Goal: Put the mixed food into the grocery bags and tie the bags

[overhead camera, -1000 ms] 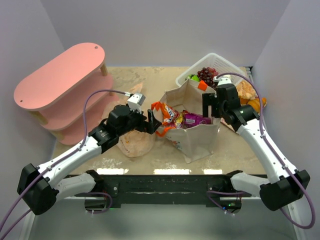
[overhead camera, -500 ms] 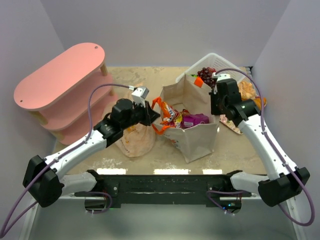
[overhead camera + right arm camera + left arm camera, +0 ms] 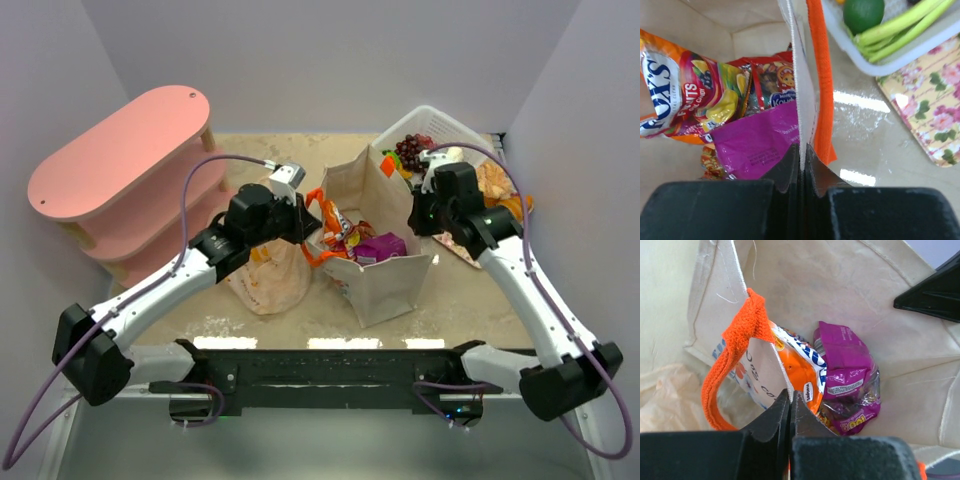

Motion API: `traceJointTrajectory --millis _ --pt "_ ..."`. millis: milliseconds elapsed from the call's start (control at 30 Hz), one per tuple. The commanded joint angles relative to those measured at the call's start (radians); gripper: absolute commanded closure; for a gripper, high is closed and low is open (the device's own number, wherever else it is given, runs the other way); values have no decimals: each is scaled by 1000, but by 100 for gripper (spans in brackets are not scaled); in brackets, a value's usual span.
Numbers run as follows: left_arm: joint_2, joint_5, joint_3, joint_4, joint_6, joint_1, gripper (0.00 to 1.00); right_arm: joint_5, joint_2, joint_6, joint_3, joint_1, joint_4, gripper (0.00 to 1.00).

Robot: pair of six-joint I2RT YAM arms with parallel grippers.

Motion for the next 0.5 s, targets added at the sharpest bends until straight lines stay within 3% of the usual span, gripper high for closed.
traceJointTrajectory --millis 0,233,467 --pt "13 -66 84 87 64 8 100 -47 23 10 34 -2 159 100" --pt "22 -160 130 -1 141 17 100 -103 107 16 29 0 228 100" --pt "126 -103 181 -7 185 126 100 -124 236 33 61 7 327 100"
